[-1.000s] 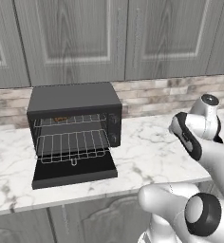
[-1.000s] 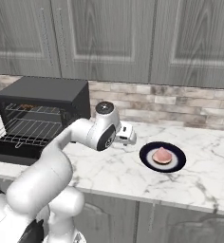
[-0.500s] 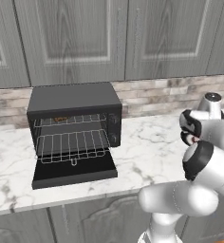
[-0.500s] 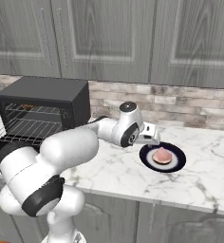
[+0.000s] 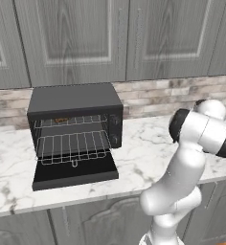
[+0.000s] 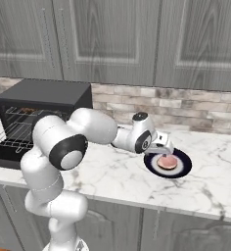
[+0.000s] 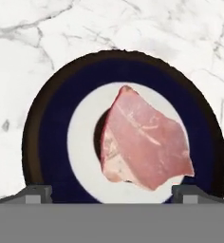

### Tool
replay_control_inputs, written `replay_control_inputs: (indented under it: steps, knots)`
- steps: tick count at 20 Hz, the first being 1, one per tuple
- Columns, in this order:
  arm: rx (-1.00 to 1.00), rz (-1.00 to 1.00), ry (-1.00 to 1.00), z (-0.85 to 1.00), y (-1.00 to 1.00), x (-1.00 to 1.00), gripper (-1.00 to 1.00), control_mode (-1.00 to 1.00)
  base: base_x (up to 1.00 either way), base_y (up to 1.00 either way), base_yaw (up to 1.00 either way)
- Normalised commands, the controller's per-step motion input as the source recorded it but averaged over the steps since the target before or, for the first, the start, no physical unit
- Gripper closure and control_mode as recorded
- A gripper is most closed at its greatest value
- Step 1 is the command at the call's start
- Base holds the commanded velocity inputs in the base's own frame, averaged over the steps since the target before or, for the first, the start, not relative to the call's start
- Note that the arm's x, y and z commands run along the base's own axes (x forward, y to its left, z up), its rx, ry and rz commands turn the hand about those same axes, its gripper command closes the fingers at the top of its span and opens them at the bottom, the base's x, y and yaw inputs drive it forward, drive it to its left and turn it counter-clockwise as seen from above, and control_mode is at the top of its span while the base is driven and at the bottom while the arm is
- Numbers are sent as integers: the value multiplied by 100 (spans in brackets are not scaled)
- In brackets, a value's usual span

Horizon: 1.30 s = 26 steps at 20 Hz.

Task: Open the toaster oven door. Place the bread on the top rack in the toaster oven and place the steak on the bottom rack.

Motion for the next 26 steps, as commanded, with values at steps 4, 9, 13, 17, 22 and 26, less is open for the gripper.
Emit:
replay_control_inputs:
  steps: [4,9,13,17,22,26]
  knots:
    - [0,-8,5,-24,-46,73,-100,-100,0,0,0]
    - [1,-3,2,-34,-32,50,-100,-100,0,0,0]
    - [4,0,0,-28,-40,14,-100,-100,0,0,0]
    - [4,0,0,-36,-20,5,-100,-100,0,0,0]
    - [4,0,0,-19,0,1,-100,-100,0,0,0]
    - [4,0,0,-1,0,-5,100,-100,0,0,0]
